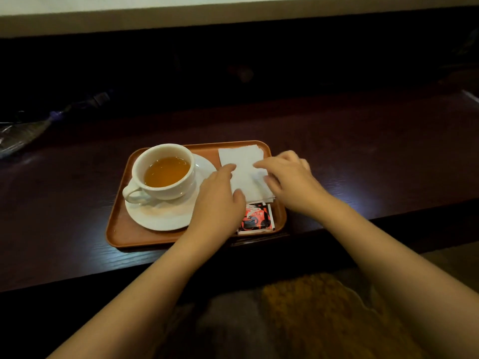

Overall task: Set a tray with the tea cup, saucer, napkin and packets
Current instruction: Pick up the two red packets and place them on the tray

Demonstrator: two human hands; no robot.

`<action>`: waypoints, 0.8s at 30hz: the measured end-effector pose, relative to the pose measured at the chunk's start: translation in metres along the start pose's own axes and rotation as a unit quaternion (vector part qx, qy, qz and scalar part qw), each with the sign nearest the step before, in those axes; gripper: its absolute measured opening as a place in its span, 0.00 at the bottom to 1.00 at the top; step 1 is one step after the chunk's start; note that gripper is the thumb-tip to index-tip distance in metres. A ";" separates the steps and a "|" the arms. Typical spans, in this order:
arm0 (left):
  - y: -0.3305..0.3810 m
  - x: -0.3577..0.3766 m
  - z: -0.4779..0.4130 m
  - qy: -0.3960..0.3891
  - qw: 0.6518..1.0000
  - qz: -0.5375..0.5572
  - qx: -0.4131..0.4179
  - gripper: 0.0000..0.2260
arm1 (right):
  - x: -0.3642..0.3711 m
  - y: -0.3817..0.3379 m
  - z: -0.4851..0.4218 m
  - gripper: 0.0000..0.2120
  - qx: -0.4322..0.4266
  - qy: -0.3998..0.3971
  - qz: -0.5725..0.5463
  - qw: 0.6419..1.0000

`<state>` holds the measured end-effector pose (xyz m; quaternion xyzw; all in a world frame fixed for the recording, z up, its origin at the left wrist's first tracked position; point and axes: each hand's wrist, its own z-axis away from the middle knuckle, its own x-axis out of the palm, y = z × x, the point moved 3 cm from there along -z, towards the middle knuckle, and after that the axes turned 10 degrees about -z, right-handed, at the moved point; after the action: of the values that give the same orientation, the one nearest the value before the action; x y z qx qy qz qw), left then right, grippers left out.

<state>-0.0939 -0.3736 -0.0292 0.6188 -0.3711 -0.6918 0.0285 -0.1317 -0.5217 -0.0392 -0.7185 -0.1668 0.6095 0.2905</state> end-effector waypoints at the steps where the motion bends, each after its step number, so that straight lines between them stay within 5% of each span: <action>1: 0.003 0.004 -0.008 -0.009 1.000 -0.018 0.007 0.23 | 0.004 0.001 -0.008 0.18 -0.011 -0.033 0.022 0.999; 4: 0.008 0.021 -0.026 -0.054 0.993 -0.102 0.036 0.25 | 0.014 0.006 -0.017 0.16 -0.048 -0.082 0.121 0.988; 9: 0.005 0.032 -0.041 -0.071 0.984 -0.154 0.052 0.24 | 0.019 0.016 -0.013 0.14 -0.064 -0.039 0.156 0.985; 15: 0.004 0.023 -0.031 -0.050 0.996 -0.072 0.033 0.23 | 0.014 0.014 -0.014 0.18 -0.038 -0.045 0.110 0.992; 20: -0.013 0.004 0.014 -0.006 0.996 0.083 -0.033 0.21 | 0.003 0.005 0.027 0.14 0.051 0.080 -0.093 0.991; 24: -0.015 0.011 0.033 -0.053 0.976 0.180 -0.112 0.24 | 0.015 -0.005 0.047 0.17 0.093 0.024 -0.079 0.992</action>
<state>-0.1195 -0.3528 -0.0481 0.4973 -0.3974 -0.7444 0.2016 -0.1735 -0.4989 -0.0518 -0.6871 -0.1583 0.5805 0.4073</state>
